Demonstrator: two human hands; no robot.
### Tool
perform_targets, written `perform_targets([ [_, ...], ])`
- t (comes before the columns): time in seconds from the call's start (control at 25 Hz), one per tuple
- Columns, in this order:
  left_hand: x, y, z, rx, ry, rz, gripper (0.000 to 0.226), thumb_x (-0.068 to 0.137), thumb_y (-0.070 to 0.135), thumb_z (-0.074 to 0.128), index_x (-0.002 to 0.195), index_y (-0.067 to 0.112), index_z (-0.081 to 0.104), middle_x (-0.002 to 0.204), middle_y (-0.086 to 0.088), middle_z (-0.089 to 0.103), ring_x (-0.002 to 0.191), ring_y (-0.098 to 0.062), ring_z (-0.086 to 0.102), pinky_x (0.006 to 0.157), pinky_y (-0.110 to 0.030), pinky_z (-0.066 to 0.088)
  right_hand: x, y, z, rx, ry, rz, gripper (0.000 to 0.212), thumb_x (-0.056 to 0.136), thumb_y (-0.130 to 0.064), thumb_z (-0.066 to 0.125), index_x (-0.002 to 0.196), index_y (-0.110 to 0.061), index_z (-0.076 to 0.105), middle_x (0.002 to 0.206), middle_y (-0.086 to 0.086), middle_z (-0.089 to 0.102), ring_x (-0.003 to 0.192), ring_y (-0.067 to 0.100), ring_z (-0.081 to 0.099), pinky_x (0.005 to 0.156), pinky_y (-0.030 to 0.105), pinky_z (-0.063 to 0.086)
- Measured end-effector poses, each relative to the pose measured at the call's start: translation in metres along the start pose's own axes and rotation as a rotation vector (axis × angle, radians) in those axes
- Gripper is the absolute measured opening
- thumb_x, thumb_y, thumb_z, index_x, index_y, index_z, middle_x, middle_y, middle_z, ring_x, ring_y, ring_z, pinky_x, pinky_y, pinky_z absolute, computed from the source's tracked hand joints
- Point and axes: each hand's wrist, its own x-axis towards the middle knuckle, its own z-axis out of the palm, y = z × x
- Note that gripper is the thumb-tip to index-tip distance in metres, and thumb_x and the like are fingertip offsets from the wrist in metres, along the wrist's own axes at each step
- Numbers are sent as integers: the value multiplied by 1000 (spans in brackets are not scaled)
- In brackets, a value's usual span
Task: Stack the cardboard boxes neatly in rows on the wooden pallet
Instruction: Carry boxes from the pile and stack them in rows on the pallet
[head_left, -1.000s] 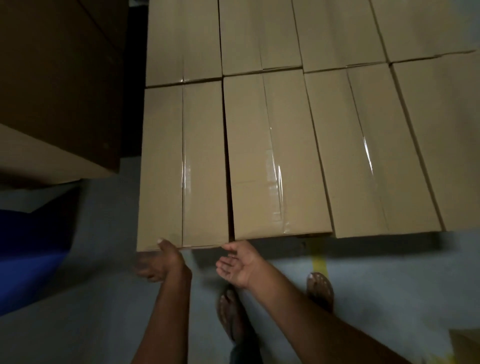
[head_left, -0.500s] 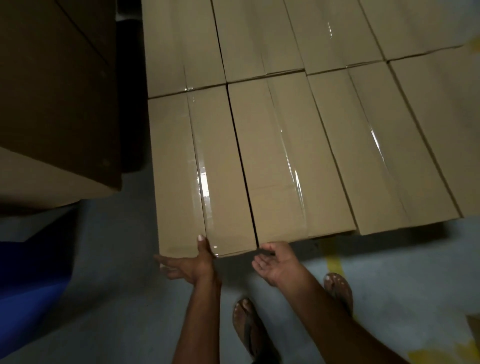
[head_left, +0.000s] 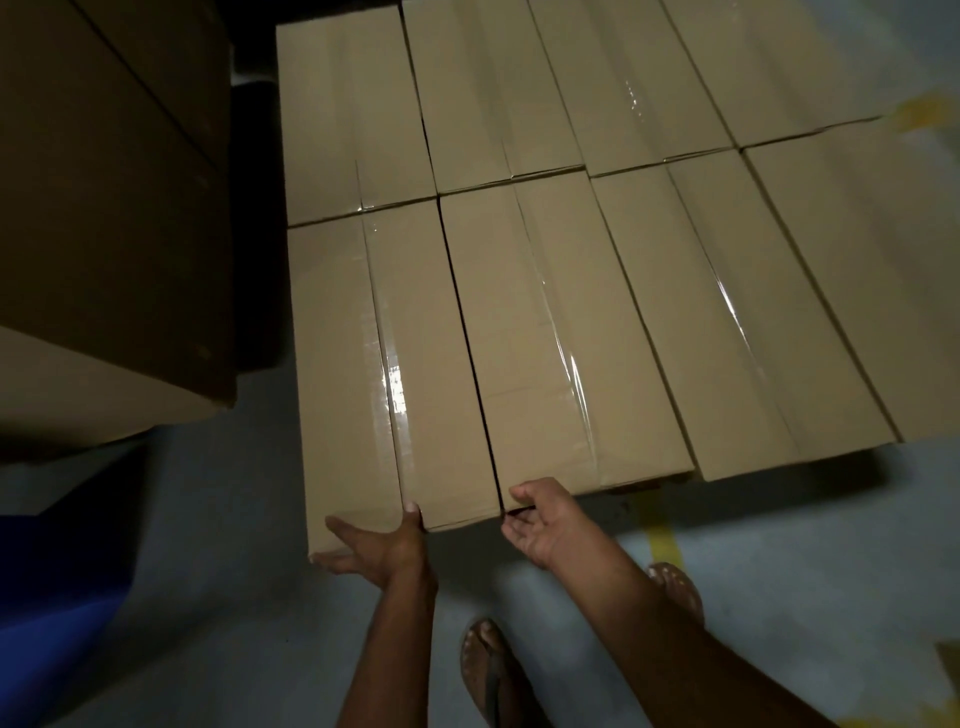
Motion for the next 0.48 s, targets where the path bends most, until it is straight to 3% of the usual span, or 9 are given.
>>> perform_targets([
  [0.08,-5,3,2,212,36,89,105,76,22,89,160,26,27,170,-6,-14,154,-38,13,117,-55,31,0,1,-2,-9,-6,31,13,101,-9,50,91,-3,55,158,23,36,147,33,38,120,43,32],
  [0.16,-17,7,9,371,18,293,97,73,21,89,155,24,38,171,-6,-2,154,-36,11,115,-62,26,-6,-2,-6,-24,-17,60,10,101,-11,52,103,-5,59,161,22,33,149,34,35,120,46,31],
  [0.2,-26,10,15,400,-27,412,91,74,19,88,153,23,43,171,-7,4,154,-34,14,115,-61,27,-9,-4,-11,-33,-4,56,20,101,-11,52,117,-5,60,162,22,31,150,34,33,121,47,30],
  [0.28,-47,19,29,410,-143,569,78,78,14,82,149,21,50,169,-7,16,152,-31,24,116,-53,31,-25,-13,-24,-62,62,-2,50,100,-11,53,148,-1,43,163,21,29,151,32,31,122,46,29],
  [0.32,-60,23,37,406,-187,600,71,81,12,79,147,20,53,167,-6,23,150,-30,29,115,-50,33,-31,-21,-34,-62,123,-35,58,99,-13,53,153,1,36,162,20,30,150,31,32,122,45,30],
  [0.4,-90,28,55,398,-297,665,62,87,10,74,145,18,55,160,-6,38,143,-28,40,116,-46,38,-39,-44,-65,23,230,-142,55,99,-20,54,149,-1,42,151,18,43,140,30,45,113,43,38],
  [0.48,-120,29,76,396,-452,839,59,88,9,72,145,16,55,150,-8,52,137,-27,49,116,-44,40,-43,-71,-97,181,296,-302,44,100,-30,51,139,-8,54,138,15,55,115,30,59,91,39,49],
])
